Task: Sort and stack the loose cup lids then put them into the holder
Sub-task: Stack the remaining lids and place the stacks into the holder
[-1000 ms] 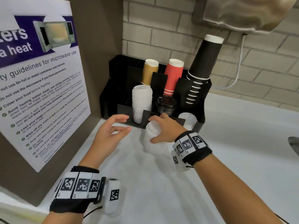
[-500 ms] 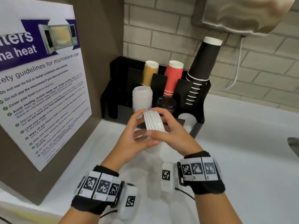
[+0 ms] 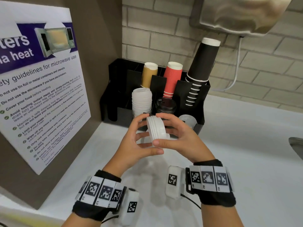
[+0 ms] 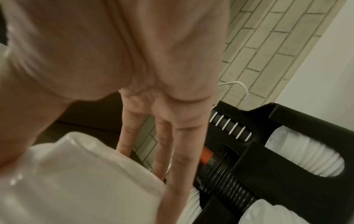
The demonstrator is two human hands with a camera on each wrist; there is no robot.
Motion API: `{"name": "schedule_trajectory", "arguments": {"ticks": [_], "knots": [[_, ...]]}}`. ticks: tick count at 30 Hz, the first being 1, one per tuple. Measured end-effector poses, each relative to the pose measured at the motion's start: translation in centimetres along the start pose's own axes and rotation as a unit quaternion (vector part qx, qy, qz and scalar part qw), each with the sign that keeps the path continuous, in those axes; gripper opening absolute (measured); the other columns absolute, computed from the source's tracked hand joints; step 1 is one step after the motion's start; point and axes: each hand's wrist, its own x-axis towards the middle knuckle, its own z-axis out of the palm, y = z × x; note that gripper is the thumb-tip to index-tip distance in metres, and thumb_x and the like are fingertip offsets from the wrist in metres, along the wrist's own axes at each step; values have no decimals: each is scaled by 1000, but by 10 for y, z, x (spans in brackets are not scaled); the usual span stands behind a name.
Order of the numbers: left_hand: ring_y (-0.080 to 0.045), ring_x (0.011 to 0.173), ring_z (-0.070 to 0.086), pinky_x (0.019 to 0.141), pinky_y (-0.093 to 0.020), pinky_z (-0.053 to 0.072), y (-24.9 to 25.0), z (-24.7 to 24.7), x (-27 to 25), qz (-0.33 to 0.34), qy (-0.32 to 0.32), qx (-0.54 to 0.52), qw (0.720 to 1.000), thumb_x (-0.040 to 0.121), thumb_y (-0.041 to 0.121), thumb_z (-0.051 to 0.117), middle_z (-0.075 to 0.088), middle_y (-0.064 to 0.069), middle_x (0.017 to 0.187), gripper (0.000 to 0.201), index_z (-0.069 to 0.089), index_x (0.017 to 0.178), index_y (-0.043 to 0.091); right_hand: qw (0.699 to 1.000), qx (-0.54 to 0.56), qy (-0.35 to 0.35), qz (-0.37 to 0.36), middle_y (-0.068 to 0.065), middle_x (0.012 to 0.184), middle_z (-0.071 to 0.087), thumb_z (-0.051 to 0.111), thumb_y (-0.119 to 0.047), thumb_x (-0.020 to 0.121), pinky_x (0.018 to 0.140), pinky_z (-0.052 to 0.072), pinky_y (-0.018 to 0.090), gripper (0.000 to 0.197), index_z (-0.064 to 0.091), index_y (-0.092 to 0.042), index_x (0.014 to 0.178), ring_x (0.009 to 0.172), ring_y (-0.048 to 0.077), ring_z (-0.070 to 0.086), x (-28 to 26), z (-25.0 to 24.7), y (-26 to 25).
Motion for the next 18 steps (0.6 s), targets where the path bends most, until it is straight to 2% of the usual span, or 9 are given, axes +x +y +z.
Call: {"name": "schedule_trajectory", "arguments": {"ticks": [6, 9, 12, 14, 16, 18], "knots": [[-16, 118, 58, 80, -29, 57, 0, 1, 0, -4, -8, 8, 1000, 46, 32, 93, 51, 12, 132, 100, 44, 132, 49, 1000, -19, 23, -5, -15, 114, 64, 87, -29, 64, 91, 53, 25, 67, 55, -42, 121, 106, 3, 62, -2, 0, 2], [-14, 118, 58, 79, -27, 57, -2, 2, 1, -6, -8, 12, 1000, 47, 25, 98, 52, 14, 131, 104, 44, 132, 49, 999, -26, 35, -7, -16, 112, 63, 86, -26, 68, 91, 53, 26, 63, 53, -44, 119, 105, 1, 60, -2, 4, 4], [-15, 120, 57, 83, -29, 57, -2, 1, 3, -7, -10, 18, 1000, 49, 25, 91, 51, 12, 134, 100, 42, 134, 46, 999, -33, 41, -12, -21, 109, 62, 84, -24, 70, 92, 52, 27, 61, 52, -45, 117, 105, -2, 58, 0, 7, 7], [-9, 119, 58, 87, -27, 56, -2, 0, 4, -8, -7, 17, 1000, 52, 27, 87, 50, 12, 136, 97, 41, 136, 45, 998, -23, 51, -16, -17, 110, 62, 84, -22, 70, 89, 54, 31, 61, 52, -42, 118, 103, 2, 61, 3, 3, 6], [-2, 114, 60, 84, -20, 54, -1, -3, 5, -9, 14, 21, 1000, 57, 34, 82, 50, 14, 134, 86, 43, 133, 44, 994, -2, 109, -27, -10, 110, 61, 84, -19, 70, 81, 58, 34, 60, 52, -37, 118, 98, 7, 64, 11, -11, 4], [-1, 108, 63, 81, -15, 52, 1, -9, 6, -9, 41, 43, 998, 64, 40, 75, 54, 12, 130, 70, 49, 129, 40, 978, -4, 203, -43, -5, 112, 60, 83, -18, 71, 73, 58, 26, 60, 51, -35, 118, 99, 13, 64, 24, -35, 3]]}}
